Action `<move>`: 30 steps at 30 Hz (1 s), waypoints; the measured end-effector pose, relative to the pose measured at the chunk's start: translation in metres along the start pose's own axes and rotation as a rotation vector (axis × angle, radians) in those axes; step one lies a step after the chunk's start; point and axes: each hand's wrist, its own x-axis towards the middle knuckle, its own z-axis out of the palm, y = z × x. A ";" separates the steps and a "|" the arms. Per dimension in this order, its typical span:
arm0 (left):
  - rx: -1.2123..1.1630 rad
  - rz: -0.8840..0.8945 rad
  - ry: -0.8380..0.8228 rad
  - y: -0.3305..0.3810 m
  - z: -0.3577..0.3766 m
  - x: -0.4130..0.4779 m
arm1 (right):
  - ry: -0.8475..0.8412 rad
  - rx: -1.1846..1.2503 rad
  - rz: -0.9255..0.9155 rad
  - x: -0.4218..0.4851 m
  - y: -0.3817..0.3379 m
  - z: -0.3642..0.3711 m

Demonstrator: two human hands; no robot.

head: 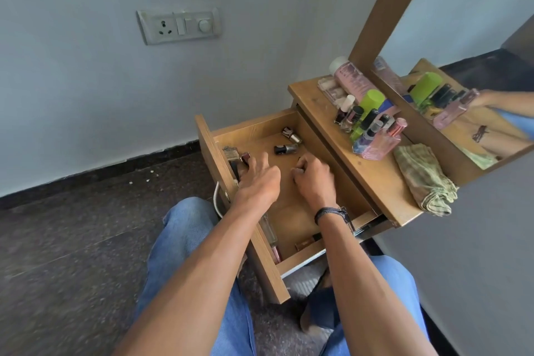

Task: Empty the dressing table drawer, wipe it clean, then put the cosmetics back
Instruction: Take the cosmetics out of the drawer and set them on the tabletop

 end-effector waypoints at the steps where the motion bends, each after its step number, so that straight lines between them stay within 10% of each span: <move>1: -0.005 0.001 0.004 -0.001 0.003 0.002 | 0.001 -0.005 0.004 -0.003 0.000 0.000; 11: -0.072 -0.041 0.014 -0.007 0.011 0.011 | 0.141 0.202 -0.062 -0.043 -0.004 -0.022; 22: -0.132 0.005 0.013 -0.002 0.005 0.007 | 0.745 0.496 -0.085 -0.071 0.022 -0.105; 30: -0.034 0.062 0.147 -0.001 0.005 0.011 | 0.723 0.418 -0.036 -0.054 0.040 -0.105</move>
